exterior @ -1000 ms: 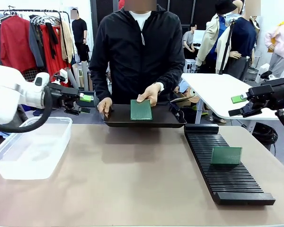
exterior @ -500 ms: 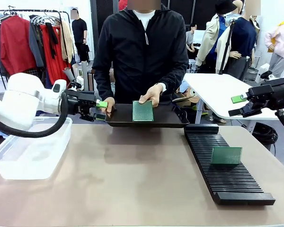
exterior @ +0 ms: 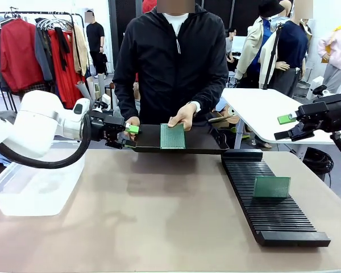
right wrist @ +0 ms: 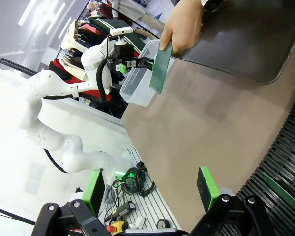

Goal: Sort PCBs into racks and boxes based on the side picked up.
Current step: Pick up the Blank PCB handed by the Human.

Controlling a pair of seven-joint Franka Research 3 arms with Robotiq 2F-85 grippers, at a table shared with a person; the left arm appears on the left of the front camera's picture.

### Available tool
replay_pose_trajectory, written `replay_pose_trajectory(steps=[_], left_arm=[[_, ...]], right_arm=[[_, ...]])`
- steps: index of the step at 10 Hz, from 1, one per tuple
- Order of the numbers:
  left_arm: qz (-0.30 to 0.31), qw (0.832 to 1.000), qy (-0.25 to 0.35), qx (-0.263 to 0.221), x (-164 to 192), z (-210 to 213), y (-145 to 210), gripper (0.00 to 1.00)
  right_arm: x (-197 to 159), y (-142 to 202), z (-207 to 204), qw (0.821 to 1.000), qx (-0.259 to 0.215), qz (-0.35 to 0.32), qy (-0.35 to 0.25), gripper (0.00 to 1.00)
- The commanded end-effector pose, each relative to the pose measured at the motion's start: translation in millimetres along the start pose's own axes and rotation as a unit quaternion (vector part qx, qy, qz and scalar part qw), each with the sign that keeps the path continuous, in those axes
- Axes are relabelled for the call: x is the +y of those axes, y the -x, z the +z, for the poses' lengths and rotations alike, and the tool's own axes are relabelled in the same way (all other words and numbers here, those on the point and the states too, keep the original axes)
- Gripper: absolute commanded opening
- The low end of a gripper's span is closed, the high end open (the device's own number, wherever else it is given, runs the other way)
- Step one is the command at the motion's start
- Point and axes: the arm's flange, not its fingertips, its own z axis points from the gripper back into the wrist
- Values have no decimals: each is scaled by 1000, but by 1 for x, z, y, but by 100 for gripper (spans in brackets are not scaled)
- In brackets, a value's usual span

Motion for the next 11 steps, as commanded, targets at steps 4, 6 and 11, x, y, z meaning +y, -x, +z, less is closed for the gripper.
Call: replay_pose_trajectory(steps=[4, 6, 11], left_arm=[[-23, 999, 33, 11, 11, -39, -5, 100], [-41, 999, 30, 9, 11, -50, -14, 100], [-52, 998, 34, 2, 19, -74, -33, 100]], right_arm=[[0, 0, -1, 1000, -1, 9, -6, 100], [0, 0, -1, 1000, -1, 9, -6, 100], [0, 0, -1, 1000, -1, 9, -6, 100]])
